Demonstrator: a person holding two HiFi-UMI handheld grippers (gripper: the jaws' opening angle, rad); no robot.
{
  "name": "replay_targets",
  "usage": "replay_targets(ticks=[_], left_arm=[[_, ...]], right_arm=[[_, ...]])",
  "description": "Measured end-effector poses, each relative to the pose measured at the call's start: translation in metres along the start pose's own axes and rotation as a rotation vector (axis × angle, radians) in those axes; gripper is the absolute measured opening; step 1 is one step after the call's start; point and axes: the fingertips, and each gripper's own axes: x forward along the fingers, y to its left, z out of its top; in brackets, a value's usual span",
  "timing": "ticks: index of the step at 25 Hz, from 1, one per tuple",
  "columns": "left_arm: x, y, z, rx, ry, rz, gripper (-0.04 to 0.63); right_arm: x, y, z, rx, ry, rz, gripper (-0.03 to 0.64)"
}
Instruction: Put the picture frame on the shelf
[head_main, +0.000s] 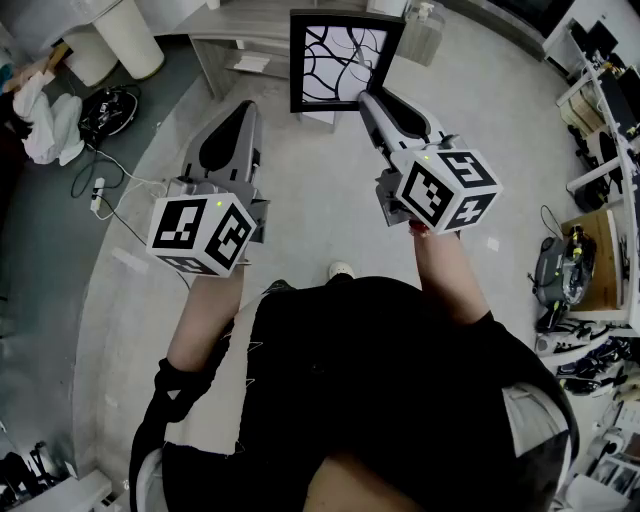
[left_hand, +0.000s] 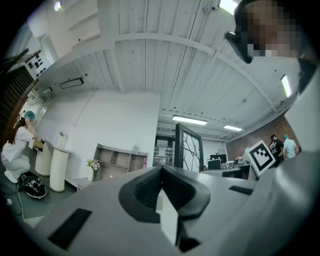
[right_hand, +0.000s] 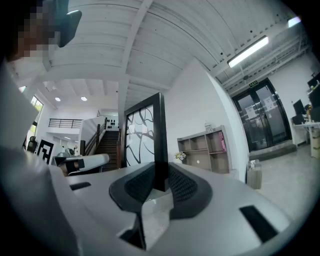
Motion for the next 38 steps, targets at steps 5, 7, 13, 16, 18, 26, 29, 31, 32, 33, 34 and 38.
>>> replay_targets(ticks=[5,7,13,16,18,26,29,31,32,33,34,38], left_arm=[[0.008,0.005,-0.007,-0.009,0.002,0.004,0.011],[0.012,0.010,-0.010,-0.016,-0.001,0.007,0.011],[0.046,0.020,-0.009,-0.011,-0.020,0.014,0.011],[0.069,0.029,-0.011,-0.018,-0.023,0.031,0.011],[0.085,0.034,-0.015,-0.031,-0.015,0.040,0.011],[0.152,0.044,-0.018,0.016,-0.027,0.042,0.011],[0.170,0.053,-0.018,0.032,-0.050,0.062,0.011],[0.179,0.054,-0.024,0.052,-0.048,0.072,0.011],[0.182,0.055,-0.028,0.060,-0.045,0.074,0.011],[0.184,0.058,-0.032,0.059,-0.045,0.074,0.011],[0.185,0.062,-0.035,0.049,-0.046,0.072,0.011],[0.196,0.082,-0.054,-0.027,0.000,0.092,0.011]], right_arm=[[0.006,-0.008,-0.002,0.023,-0.014,0.005,0.089],[0.012,-0.012,-0.003,0.027,-0.027,0.004,0.086],[0.039,-0.044,0.006,0.028,-0.040,0.005,0.084],[0.058,-0.065,0.009,0.036,-0.032,0.006,0.084],[0.069,-0.079,0.009,0.040,-0.027,0.008,0.084],[0.115,-0.129,0.028,0.013,-0.044,0.042,0.086],[0.132,-0.140,0.030,0.012,-0.048,0.063,0.086],[0.139,-0.147,0.027,0.014,-0.048,0.075,0.084],[0.142,-0.149,0.024,0.016,-0.046,0.081,0.084],[0.148,-0.149,0.020,0.018,-0.042,0.086,0.084],[0.153,-0.150,0.015,0.020,-0.037,0.090,0.084],[0.176,-0.160,-0.004,0.048,0.014,0.088,0.086]])
